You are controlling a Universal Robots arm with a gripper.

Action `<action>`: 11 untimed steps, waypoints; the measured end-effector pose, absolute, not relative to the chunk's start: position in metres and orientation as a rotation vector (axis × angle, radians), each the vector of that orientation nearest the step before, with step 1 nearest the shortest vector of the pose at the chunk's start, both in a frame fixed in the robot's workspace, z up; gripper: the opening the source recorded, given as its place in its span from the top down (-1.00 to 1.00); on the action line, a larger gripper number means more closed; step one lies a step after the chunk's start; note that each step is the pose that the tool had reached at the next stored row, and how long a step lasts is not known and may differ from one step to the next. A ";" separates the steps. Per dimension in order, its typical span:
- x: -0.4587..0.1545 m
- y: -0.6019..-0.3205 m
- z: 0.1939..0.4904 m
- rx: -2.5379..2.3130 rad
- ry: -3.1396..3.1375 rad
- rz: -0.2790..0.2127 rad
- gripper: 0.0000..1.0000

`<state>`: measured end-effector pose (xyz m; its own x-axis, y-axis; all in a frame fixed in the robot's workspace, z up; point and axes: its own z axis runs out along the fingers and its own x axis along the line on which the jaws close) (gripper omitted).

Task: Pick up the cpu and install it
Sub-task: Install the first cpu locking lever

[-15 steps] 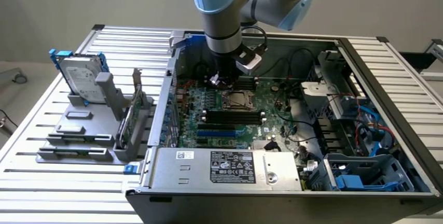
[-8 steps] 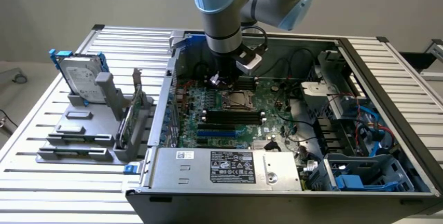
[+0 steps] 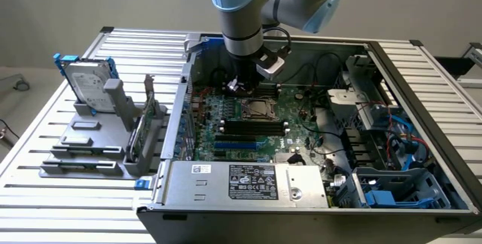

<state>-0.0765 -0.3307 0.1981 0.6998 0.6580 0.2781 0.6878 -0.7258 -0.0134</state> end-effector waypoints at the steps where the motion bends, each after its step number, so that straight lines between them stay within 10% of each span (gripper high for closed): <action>1: -0.077 -0.331 0.199 -2.789 -1.106 -0.386 0.78; 11: -0.077 -0.330 0.201 -2.792 -1.097 -0.382 0.78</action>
